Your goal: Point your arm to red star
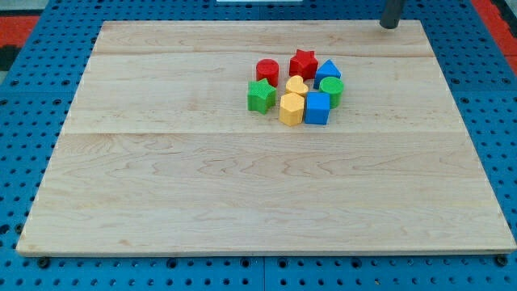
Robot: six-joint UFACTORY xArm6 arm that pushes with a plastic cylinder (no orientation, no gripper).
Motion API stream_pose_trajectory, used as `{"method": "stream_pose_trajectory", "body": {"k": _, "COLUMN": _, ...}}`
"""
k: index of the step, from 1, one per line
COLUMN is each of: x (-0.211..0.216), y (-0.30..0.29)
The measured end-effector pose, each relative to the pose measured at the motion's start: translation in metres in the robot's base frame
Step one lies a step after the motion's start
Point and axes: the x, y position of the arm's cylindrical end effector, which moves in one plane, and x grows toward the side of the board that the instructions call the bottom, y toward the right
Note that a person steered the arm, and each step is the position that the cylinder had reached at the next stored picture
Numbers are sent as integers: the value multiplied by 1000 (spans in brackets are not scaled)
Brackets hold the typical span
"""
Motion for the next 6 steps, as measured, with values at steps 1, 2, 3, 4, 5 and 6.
{"method": "stream_pose_trajectory", "body": {"k": 1, "x": 0, "y": 0}}
{"method": "stream_pose_trajectory", "body": {"k": 2, "x": 14, "y": 2}}
{"method": "stream_pose_trajectory", "body": {"k": 3, "x": 22, "y": -27}}
{"method": "stream_pose_trajectory", "body": {"k": 4, "x": 35, "y": -87}}
{"method": "stream_pose_trajectory", "body": {"k": 5, "x": 86, "y": -99}}
{"method": "stream_pose_trajectory", "body": {"k": 6, "x": 99, "y": -127}}
